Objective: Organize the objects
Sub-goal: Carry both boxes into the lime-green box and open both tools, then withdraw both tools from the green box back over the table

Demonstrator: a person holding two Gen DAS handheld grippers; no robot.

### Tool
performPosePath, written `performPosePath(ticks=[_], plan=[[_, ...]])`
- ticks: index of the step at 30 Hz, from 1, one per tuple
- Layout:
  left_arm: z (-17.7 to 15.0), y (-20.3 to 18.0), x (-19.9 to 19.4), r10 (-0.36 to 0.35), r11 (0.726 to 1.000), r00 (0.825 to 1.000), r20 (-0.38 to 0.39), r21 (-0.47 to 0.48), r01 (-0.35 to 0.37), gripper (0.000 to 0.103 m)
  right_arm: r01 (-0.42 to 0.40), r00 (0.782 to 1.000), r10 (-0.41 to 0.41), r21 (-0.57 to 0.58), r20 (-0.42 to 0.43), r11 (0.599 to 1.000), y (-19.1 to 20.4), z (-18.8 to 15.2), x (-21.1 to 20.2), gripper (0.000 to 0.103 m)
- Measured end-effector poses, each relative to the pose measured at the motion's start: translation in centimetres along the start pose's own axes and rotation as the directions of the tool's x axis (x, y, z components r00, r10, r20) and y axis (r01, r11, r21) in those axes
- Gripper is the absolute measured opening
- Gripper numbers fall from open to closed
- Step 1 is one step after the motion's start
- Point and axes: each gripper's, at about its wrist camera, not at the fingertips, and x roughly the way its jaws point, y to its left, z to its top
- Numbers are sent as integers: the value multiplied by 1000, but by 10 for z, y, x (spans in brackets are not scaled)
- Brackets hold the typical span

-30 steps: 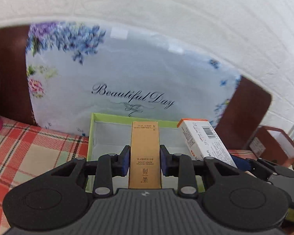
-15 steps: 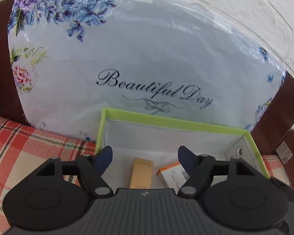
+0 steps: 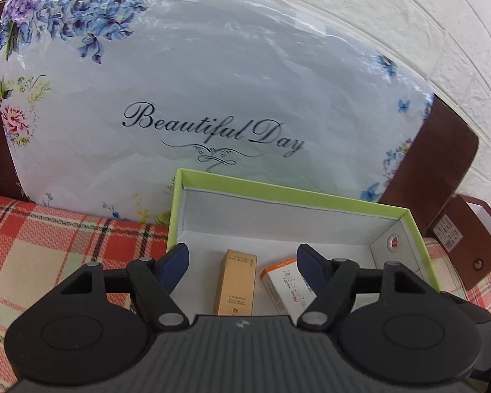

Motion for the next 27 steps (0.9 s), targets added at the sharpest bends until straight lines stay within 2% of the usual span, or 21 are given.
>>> performPosePath(ticks=[3, 5, 7, 9, 11, 15, 17, 19, 22, 25, 27], plan=[[-6, -8, -5, -10, 1000, 1000, 2, 10, 10, 76, 4, 1000, -4, 3, -4, 1000, -5, -3, -6, 92], [-6, -12, -5, 10, 1000, 1000, 14, 15, -10, 77, 4, 1000, -4, 9, 2, 1000, -8, -3, -9, 92], [-1, -13, -9, 28, 1000, 999, 30, -5, -28, 77, -33, 998, 32, 15, 61, 999, -10, 1, -13, 97], [2, -12, -26, -1, 999, 996, 86, -38, 5, 77, -49, 982, 42, 32, 186, 998, -13, 1, -31, 97], [2, -15, -47, -24, 998, 987, 159, -51, 32, 77, -60, 956, 44, 48, 290, 997, -16, 1, -54, 102], [-11, -31, -100, -55, 998, 969, 239, -28, 64, 83, -88, 917, 56, 62, 394, 994, -21, -5, -106, 103], [-30, -40, -121, -74, 997, 966, 247, -6, 78, 85, -105, 898, 64, 69, 435, 992, -26, -19, -133, 103], [-54, -46, -138, -103, 995, 965, 241, 22, 101, 86, -121, 889, 78, 68, 452, 990, -33, -39, -158, 103], [-93, -53, -150, -145, 989, 970, 193, 53, 138, 86, -113, 896, 76, 61, 437, 992, -45, -77, -184, 103], [-135, -60, -148, -172, 983, 981, 86, 84, 165, 86, -58, 929, 30, 66, 368, 996, -59, -121, -194, 103], [-160, -66, -143, -214, 972, 977, 11, 99, 212, 86, -12, 952, -12, 77, 306, 997, -69, -149, -195, 103]])
